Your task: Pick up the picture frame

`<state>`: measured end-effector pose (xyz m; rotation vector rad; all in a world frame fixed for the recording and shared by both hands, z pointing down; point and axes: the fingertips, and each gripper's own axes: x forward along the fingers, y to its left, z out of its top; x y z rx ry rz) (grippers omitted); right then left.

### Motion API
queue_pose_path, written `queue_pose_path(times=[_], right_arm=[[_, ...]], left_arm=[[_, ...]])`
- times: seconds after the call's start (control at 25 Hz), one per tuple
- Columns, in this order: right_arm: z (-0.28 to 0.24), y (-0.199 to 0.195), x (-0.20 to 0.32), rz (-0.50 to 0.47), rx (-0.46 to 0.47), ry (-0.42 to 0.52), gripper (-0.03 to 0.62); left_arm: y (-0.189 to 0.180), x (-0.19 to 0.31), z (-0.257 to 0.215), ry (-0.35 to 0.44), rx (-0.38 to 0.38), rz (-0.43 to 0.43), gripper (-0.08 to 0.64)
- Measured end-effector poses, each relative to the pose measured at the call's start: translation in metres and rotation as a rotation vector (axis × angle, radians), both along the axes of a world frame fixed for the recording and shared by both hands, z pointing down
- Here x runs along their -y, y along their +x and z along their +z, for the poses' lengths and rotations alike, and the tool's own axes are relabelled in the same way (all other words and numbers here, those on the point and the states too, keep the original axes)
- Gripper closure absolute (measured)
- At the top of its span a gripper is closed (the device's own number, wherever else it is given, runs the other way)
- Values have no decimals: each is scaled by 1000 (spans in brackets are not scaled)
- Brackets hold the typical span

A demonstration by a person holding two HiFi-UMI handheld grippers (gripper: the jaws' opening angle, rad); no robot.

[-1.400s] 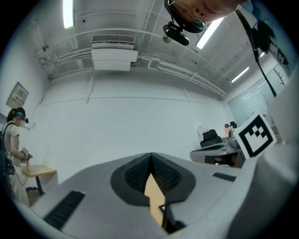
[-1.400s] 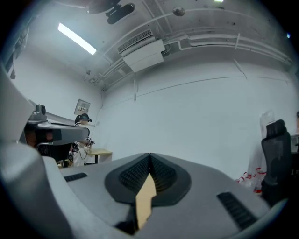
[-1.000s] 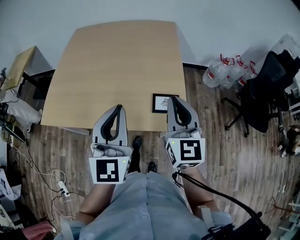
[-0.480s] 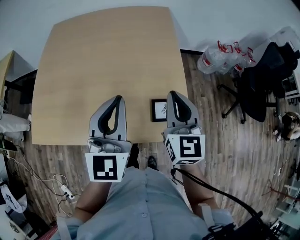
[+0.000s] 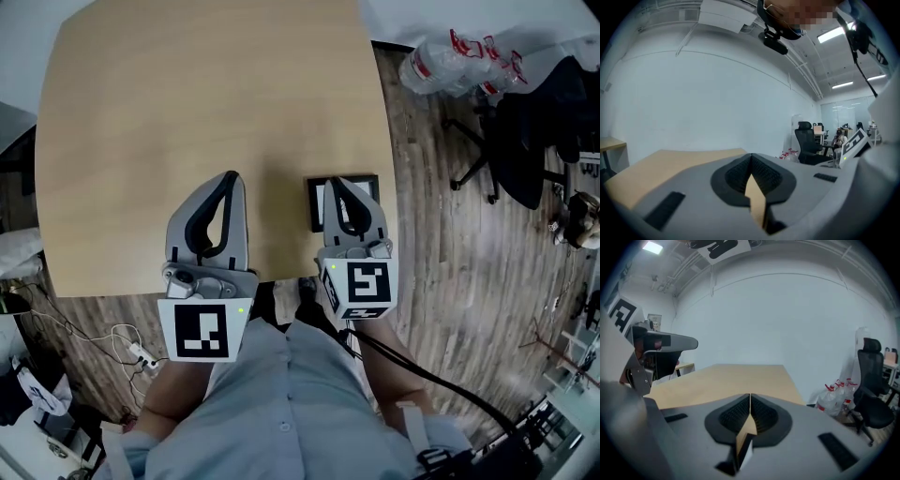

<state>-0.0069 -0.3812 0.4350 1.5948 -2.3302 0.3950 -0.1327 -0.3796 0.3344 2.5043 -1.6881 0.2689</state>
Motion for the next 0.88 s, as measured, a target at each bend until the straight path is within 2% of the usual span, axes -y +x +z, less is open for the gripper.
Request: queue_pose_path(times=[0.44, 0.64, 0.88], right_arm=[[79, 0, -20, 32, -53, -216, 586], [95, -10, -24, 6, -62, -273, 519], [116, -11, -30, 13, -91, -363, 506]], left_arm=[[5, 21, 27, -70, 4, 48, 558], [2, 23, 33, -83, -7, 61, 558], [0, 25, 42, -102, -7, 63, 559]])
